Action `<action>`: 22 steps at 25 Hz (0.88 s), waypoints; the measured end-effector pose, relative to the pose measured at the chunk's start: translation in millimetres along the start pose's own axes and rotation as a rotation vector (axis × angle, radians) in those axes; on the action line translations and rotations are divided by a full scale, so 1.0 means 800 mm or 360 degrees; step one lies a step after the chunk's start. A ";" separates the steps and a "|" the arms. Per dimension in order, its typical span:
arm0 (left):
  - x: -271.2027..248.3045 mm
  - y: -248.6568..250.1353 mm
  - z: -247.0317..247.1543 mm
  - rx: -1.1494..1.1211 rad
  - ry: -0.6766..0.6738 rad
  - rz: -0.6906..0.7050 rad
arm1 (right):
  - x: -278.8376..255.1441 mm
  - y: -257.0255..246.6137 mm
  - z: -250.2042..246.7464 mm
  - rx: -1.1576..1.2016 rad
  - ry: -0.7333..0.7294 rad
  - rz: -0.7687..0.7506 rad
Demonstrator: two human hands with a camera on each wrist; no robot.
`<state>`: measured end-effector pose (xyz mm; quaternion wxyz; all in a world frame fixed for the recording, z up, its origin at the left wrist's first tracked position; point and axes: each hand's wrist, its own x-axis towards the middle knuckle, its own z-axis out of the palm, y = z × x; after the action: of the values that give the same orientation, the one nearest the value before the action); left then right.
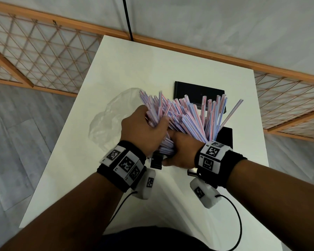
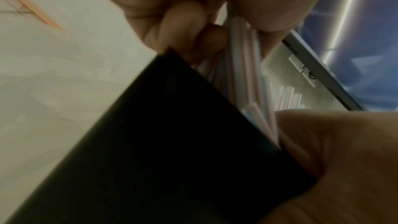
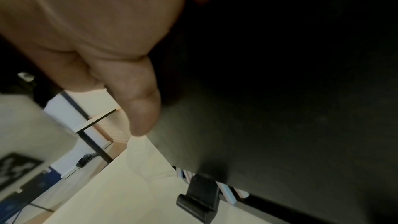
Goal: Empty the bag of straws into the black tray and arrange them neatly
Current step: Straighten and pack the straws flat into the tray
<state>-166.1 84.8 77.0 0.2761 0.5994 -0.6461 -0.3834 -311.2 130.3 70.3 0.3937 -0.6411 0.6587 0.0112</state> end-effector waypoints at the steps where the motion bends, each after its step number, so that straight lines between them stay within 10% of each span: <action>1: -0.001 0.001 -0.001 -0.0013 0.0056 0.0048 | -0.003 0.001 -0.001 -0.0002 0.0076 -0.0031; 12: 0.001 -0.016 -0.011 -0.0171 -0.0173 -0.0271 | -0.044 0.022 0.000 -0.0110 0.0404 -0.0151; 22: 0.001 -0.008 -0.015 0.0210 -0.0253 -0.0027 | -0.012 -0.011 0.004 0.0161 0.0434 -0.0232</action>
<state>-152.7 82.2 78.0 0.1806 0.5894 -0.6848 -0.3887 -303.2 137.9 77.8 0.3322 -0.6620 0.6576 -0.1377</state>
